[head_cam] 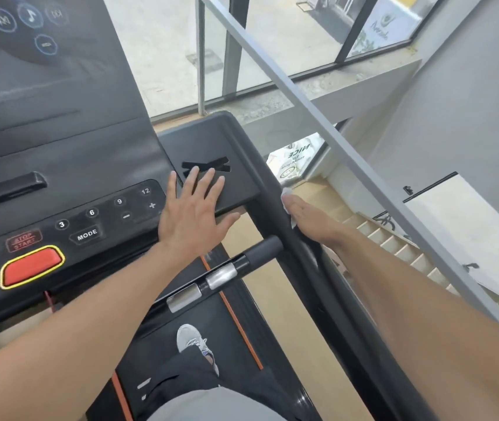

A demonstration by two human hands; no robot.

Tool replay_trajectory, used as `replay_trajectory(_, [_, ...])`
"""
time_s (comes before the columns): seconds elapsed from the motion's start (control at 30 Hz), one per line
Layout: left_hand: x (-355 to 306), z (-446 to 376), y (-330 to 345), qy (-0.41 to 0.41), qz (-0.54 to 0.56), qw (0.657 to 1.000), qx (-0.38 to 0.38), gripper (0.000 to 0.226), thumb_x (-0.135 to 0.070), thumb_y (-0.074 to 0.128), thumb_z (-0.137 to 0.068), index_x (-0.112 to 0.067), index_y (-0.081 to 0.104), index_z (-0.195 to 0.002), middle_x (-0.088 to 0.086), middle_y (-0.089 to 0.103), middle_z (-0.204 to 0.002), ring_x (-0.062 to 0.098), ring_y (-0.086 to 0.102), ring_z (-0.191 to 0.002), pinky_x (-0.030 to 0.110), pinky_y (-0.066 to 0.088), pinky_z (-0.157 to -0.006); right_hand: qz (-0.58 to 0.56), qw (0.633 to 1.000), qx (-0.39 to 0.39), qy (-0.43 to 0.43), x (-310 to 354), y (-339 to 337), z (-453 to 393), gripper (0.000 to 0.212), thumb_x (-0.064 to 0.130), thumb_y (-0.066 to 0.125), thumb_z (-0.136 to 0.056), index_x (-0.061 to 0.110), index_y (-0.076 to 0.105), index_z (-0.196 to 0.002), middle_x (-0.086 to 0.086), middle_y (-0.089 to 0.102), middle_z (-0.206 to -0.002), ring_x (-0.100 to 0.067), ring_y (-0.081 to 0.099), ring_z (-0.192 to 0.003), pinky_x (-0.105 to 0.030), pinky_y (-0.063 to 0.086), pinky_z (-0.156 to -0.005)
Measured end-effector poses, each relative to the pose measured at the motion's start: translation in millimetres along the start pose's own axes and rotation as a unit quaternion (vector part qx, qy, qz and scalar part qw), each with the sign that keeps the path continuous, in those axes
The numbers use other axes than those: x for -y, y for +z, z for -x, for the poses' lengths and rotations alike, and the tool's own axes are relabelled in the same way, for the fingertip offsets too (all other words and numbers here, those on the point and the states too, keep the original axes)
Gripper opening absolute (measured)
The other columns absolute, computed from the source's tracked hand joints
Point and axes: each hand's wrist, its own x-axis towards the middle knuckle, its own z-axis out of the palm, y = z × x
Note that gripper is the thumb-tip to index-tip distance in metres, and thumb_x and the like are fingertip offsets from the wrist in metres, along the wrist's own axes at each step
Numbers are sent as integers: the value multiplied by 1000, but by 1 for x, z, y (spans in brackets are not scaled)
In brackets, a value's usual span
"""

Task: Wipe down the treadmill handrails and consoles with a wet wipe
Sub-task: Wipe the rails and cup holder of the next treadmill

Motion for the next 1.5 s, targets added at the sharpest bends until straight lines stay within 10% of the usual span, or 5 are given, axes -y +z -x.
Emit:
replay_trajectory(0.5, [-249, 188, 37, -66, 500, 862, 54, 67, -37, 39, -107, -39, -1, -161, -31, -7, -164, -8, 5, -149, 27, 15, -123, 97, 995, 15, -36, -156, 22, 187, 64, 59, 20, -107, 29, 7, -162, -3, 32, -161, -25, 38, -142, -40, 29, -117])
replay_trajectory(0.7, [-275, 229, 55, -62, 503, 855, 111, 72, -29, 45, -106, -41, -1, -160, -30, -1, -165, -6, 9, -150, 23, 13, -122, 327, 920, -63, -206, -215, 58, 232, 67, 35, 27, -112, 19, -14, -162, -9, -19, -169, -26, -17, -156, -43, 3, -128])
replay_trajectory(1.03, [-250, 238, 58, -105, 503, 858, 23, 77, -15, 58, -98, -34, 18, -160, -21, 10, -167, -1, 13, -152, 28, 18, -125, 410, 871, -201, -183, -164, 58, 228, 66, 12, 66, -84, 8, 46, -147, -13, 42, -151, -31, 43, -139, -37, 43, -110])
replay_trajectory(1.3, [-153, 158, 42, -67, 332, 926, -169, 62, -10, 63, -90, -16, 43, -149, 2, 38, -159, 19, 29, -150, 38, 17, -126, 517, 800, -77, -293, -116, 50, 139, 62, 37, 23, -109, 6, 10, -161, -12, 1, -170, -28, -7, -157, -44, 7, -128])
replay_trajectory(1.5, [-76, 112, 20, -217, 194, 957, -20, 40, -44, 37, -106, -20, 54, -133, 8, 70, -115, 30, 62, -107, 40, 45, -82, 524, 769, -70, -359, -35, 7, 36, 56, 34, 20, -110, 6, 25, -159, -10, 19, -168, -23, 2, -157, -40, 9, -128])
